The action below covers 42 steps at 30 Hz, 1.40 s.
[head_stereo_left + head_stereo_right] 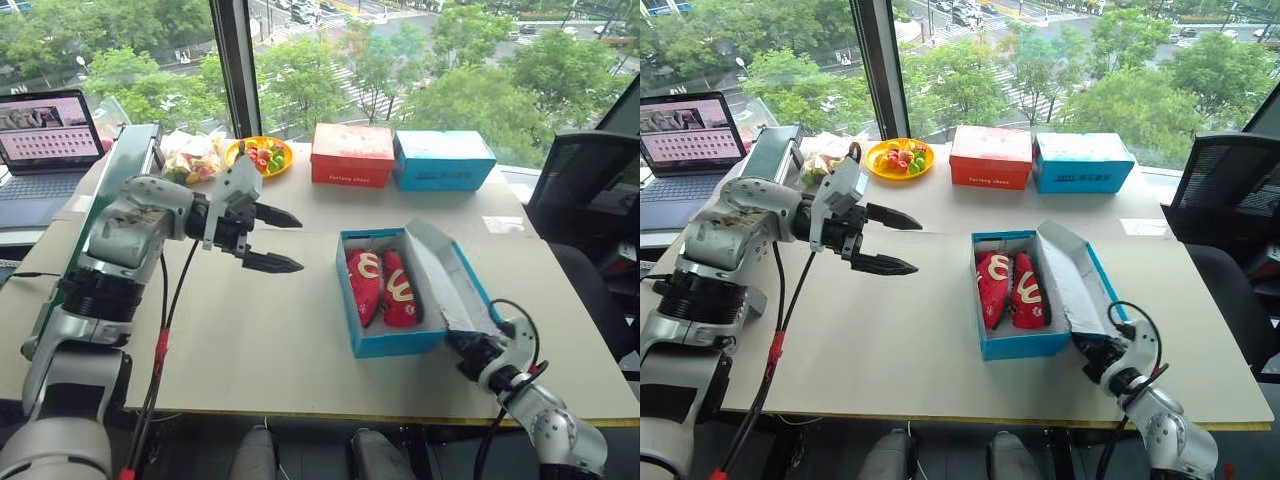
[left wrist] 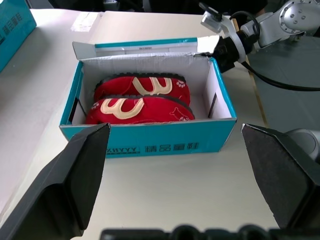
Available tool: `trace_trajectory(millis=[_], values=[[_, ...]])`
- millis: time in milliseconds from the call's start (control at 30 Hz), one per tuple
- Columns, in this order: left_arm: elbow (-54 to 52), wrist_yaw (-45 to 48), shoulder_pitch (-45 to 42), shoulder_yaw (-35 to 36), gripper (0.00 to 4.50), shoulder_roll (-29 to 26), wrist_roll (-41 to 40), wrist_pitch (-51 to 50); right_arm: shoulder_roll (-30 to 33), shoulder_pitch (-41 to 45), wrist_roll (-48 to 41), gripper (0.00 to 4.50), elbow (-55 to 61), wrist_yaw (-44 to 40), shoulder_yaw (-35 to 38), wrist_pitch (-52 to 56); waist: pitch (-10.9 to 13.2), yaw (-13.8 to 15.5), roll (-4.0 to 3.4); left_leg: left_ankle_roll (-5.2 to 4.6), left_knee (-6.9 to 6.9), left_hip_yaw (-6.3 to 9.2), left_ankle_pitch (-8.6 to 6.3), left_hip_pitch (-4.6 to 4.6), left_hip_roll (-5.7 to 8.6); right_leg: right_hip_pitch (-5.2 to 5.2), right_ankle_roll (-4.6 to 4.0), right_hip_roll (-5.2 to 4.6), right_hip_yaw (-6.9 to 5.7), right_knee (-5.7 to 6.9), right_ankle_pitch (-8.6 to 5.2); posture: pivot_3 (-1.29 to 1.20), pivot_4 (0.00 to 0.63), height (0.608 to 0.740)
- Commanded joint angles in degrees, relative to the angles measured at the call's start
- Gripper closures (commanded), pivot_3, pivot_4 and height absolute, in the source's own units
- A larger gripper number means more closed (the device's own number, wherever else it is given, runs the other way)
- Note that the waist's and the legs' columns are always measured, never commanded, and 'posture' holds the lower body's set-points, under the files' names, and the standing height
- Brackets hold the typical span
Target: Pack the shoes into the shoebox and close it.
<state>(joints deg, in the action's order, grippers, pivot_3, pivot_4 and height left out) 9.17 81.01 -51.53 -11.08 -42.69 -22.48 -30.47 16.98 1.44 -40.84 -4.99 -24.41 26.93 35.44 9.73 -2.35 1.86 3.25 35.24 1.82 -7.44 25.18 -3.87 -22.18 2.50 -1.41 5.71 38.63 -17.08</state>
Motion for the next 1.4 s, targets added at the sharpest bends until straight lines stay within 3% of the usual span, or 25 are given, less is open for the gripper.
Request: trace_trajectory(millis=[33, 300, 500, 700, 867, 1100, 1200, 1400], values=[[-3.07, -0.59, -0.02, 2.11, 0.00, -0.86, -0.49, -0.84, 0.76, 1.41, -5.24, 4.45, 0.29, -2.66, 5.87, -2.60, 0.03, 0.14, -0.06, 0.00, -0.04, 0.00, 0.00, 0.03, 0.00, -0.03, 0.00, 0.00, 0.00, 0.00, 0.00, 0.00, 0.150, 0.739], [-4.45, -1.39, 1.35, 2.98, 0.00, -1.34, -0.68, -1.81, 5.33, 1.77, -28.73, 4.45, 19.37, -6.21, 8.37, 9.33, 0.20, -0.47, -0.39, -0.01, -0.39, -0.03, 0.00, 0.01, -0.01, -0.16, -0.09, 0.03, 0.04, 0.05, -0.09, 0.00, 0.150, 0.739], [-5.58, -2.39, 2.46, 3.78, 0.00, -1.68, -0.96, -2.58, 8.61, 1.60, -31.66, 4.45, 28.72, -4.40, 0.35, 13.52, 0.20, -0.20, -0.38, -0.01, -0.35, -0.01, 0.00, 0.04, -0.01, -0.14, -0.09, 0.02, 0.01, 0.03, -0.12, 0.00, 0.150, 0.739], [-9.98, -4.88, 6.27, 6.42, 0.00, -3.18, -2.14, -5.15, 11.53, 12.96, -24.97, 4.45, 23.76, -1.50, -10.31, 15.91, 0.20, -0.59, -0.39, -0.01, -0.32, -0.04, 0.00, 0.03, -0.03, -0.18, -0.09, 0.03, 0.05, 0.04, -0.12, 0.00, 0.150, 0.739], [-13.43, -8.51, 9.77, 8.30, 0.00, -3.36, -2.67, -6.93, 12.79, 26.64, -11.75, 4.45, 11.33, -3.56, -21.17, 14.00, 0.20, -0.35, -0.38, -0.01, -0.34, -0.03, 0.00, 0.04, -0.02, -0.20, -0.09, 0.03, 0.03, 0.03, -0.12, 0.00, 0.150, 0.739], [-22.60, -17.50, 18.20, 12.15, 0.00, -1.24, -5.25, -10.99, 11.94, 43.96, 10.05, 4.45, -14.19, -16.79, -37.95, 3.72, 0.23, -0.13, -0.36, -0.04, -0.30, -0.06, -0.03, 0.28, 0.00, -0.38, -0.09, 0.00, 0.01, 0.01, -0.15, 0.00, 0.150, 0.739], [-26.50, -21.18, 21.77, 13.39, 0.00, -0.42, -5.57, -11.35, 11.34, 45.53, 18.10, 4.45, -22.31, -21.11, -43.39, -2.18, 0.22, -0.13, -0.36, -0.04, -0.40, -0.02, -0.03, 0.29, -0.02, -0.43, -0.20, 0.02, -0.04, 0.02, -0.09, 0.00, 0.150, 0.739], [-28.98, -24.74, 24.59, 13.85, 0.00, -0.06, -6.40, -11.56, 10.72, 43.87, 26.12, 4.45, -26.62, -25.17, -45.93, -8.12, 0.14, -0.09, -0.24, -0.04, -0.34, -0.02, -0.05, -0.07, -0.02, -0.07, -0.11, 0.00, -0.04, 0.02, -0.14, 0.00, 0.150, 0.739]])
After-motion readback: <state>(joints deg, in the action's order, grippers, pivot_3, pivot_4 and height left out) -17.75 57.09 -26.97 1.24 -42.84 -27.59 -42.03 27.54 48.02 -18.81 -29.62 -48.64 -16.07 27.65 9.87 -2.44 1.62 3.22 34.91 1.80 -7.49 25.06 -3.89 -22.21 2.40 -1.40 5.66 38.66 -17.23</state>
